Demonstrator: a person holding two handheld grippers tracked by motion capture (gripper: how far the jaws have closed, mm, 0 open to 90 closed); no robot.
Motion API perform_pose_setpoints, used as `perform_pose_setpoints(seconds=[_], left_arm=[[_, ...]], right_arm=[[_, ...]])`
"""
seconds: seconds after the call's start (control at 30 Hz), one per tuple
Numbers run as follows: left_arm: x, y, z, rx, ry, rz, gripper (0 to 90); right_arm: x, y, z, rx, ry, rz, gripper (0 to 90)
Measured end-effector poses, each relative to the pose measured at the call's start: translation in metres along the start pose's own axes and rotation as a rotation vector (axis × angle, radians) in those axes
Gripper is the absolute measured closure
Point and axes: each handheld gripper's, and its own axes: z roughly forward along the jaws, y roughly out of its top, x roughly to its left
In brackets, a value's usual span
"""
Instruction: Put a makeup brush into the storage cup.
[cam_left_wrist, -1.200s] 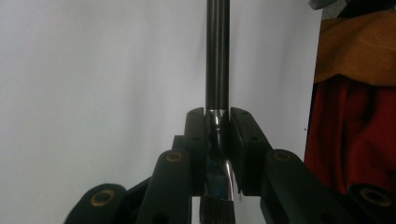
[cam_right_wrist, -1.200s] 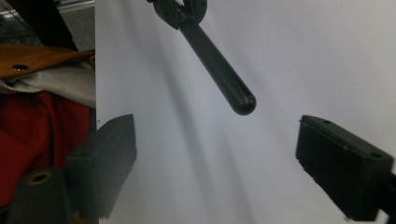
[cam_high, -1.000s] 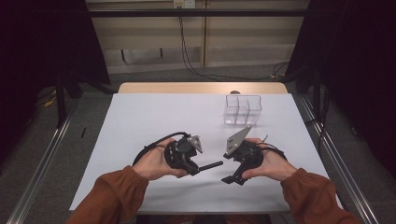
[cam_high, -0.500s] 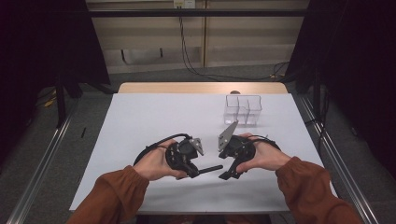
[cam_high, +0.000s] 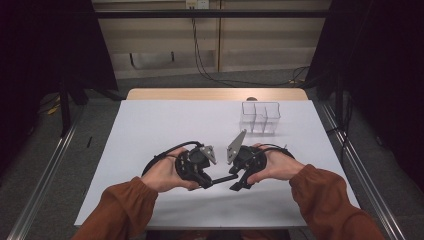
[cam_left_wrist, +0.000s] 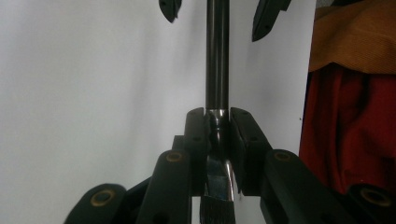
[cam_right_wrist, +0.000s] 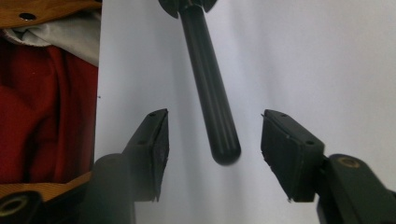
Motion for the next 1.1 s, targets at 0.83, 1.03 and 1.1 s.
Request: perform_pose_setpoints(seconds=[0.83, 1.03, 1.1], left_arm=[[0.0009, -0.0031, 0.003, 0.004, 0.003, 0.012, 77.7], [0.0026, -0.0032, 0.0049, 0.002, 0.015, 0.016, 77.3], [0.003, -0.0037, 0.0045, -0.013, 0.024, 0.006, 76.8]], right_arm=[[-0.0027, 0.0063, 0.0079, -0.007, 0.021, -0.074, 78.7], [-0.0047, 0.0057, 0.0084, -0.009, 0.037, -0.07, 79.6], [-0.0051, 0.0054, 0.0082, -0.011, 0.042, -0.069, 80.0]])
